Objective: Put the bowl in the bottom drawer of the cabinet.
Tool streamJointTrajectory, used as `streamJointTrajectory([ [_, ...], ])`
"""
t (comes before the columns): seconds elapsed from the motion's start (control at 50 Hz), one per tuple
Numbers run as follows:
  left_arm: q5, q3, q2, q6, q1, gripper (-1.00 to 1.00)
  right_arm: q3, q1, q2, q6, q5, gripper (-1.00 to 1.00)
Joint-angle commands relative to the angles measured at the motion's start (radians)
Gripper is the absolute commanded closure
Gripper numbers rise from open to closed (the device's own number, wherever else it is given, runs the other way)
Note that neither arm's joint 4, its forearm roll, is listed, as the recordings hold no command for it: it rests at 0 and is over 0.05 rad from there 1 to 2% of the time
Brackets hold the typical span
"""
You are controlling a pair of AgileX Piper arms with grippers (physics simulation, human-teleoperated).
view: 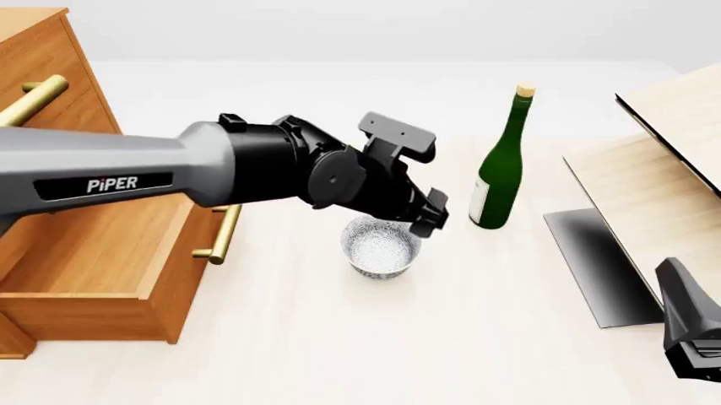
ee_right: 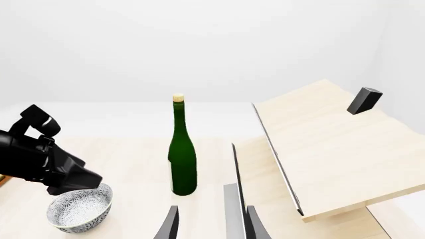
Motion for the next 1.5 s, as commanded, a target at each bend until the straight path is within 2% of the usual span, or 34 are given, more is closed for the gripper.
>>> streamJointTrajectory([
  [0.02, -0.022, 0.01, 0.024, -0.019, -0.003, -1.0, 0.0, 0.0, 0.0, 0.0, 0.0, -1.0],
  [0.64, -0.012, -0.003, 0.078, -0.069, -0.004, -1.0, 0.0, 0.0, 0.0, 0.0, 0.0, -1.0],
  [1.14, -0.017, -0.029, 0.144, -0.056, 0.038, -1.0, 0.0, 0.0, 0.0, 0.0, 0.0, -1.0],
  [1.5, -0.022, -0.035, 0.157, -0.075, 0.017, -1.0, 0.0, 0.0, 0.0, 0.0, 0.0, -1.0],
])
